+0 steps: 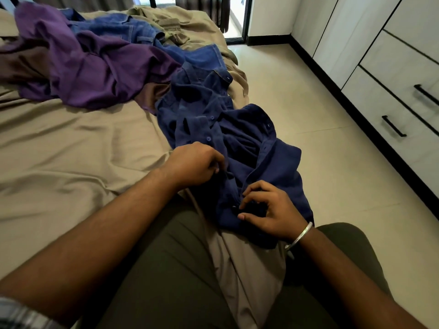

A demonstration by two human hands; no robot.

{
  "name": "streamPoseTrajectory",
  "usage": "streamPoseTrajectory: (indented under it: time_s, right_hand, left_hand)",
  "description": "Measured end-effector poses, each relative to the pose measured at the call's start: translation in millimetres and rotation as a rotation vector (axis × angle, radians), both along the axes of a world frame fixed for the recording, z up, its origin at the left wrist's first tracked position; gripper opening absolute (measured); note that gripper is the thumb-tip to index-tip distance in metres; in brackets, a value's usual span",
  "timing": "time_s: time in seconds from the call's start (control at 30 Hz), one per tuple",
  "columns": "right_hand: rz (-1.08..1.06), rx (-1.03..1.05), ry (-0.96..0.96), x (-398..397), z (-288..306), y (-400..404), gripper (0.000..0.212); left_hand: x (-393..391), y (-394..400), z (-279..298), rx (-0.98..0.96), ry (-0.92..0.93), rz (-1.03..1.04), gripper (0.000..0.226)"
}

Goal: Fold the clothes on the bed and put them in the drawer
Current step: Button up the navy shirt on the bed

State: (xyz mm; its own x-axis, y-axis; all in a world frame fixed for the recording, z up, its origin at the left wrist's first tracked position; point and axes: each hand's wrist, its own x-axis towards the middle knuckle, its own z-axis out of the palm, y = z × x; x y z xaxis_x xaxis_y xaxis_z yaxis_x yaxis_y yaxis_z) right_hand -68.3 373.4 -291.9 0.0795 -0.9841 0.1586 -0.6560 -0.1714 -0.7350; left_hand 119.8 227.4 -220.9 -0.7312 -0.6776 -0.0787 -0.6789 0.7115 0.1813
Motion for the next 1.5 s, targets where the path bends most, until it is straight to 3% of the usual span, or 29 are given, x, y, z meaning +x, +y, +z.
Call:
streamPoseTrajectory:
  time_s: [0.1, 0.27, 0.43, 0.57, 0.73, 0.9, 1.0, 1.1, 1.2, 1.23, 1.37, 1.43, 1.5]
  right_hand:
    - [-0.052, 0.018, 0.043, 1.7, -3.0, -0.4, 0.021]
    - [-0.197, -0.028, 0.069, 12.6, -3.4, -3.9, 0.036]
    - [-0.401, -0.036, 0.074, 18.3, 0.5, -11.6, 0.020]
    - [-0.441, 0.005, 0.096, 21.7, 5.8, -12.8, 0.015]
    - [-0.442, 0.131, 0.192, 25.8, 17.4, -4.0, 0.025]
    - [-0.500, 0.133, 0.202, 28.1, 15.7, 12.6, 0.022]
    - [-0.627, 0.080, 0.126, 24.7, 13.3, 15.0, 0.013]
    - [-0.722, 0.032, 0.048, 17.2, 15.8, 13.8, 0.011]
    - [-0.769, -0.004, -0.007, 10.9, 20.0, 17.6, 0.010]
    - [-0.779, -0.004, -0.084, 10.3, 21.1, 19.2, 0.012]
    - [-0.783, -0.022, -0.406, 7.8, 20.1, 20.8, 0.033]
    - [-0.703, -0.046, -0.417, 9.2, 18.6, 21.4, 0.038]
    - [-0.585, -0.061, -0.334, 14.1, 18.7, 22.6, 0.028]
  left_hand:
    - [-2.3, -0.5, -2.3, 0.035, 0.027, -0.007, 0.027]
    - [-1.5, -6.7, -1.3, -0.062, 0.193, 0.124, 0.023]
    - [-8.3, -11.4, 4.0, -0.227, 0.410, 0.241, 0.017]
    - [-13.5, -19.8, 5.0, -0.276, 0.528, 0.303, 0.017]
    - [-19.4, -39.3, -1.5, -0.305, 0.507, 0.334, 0.019]
    - [-23.3, -41.0, -12.8, -0.194, 0.284, 0.304, 0.021]
    - [-22.2, -32.9, -12.6, -0.164, 0.459, 0.225, 0.016]
    - [-19.8, -15.4, -6.9, 0.048, 0.650, 0.026, 0.007]
    - [-26.2, 7.9, 0.2, 0.258, 0.559, -0.099, 0.005]
    - [-30.3, 14.9, 1.7, 0.301, 0.507, -0.088, 0.002]
    - [-48.5, 30.3, -0.2, 0.589, 0.415, 0.135, 0.028]
    - [-52.2, 31.6, -2.6, 0.808, 0.450, 0.279, 0.038]
    - [-52.1, 31.2, -1.1, 0.967, 0.474, 0.362, 0.045]
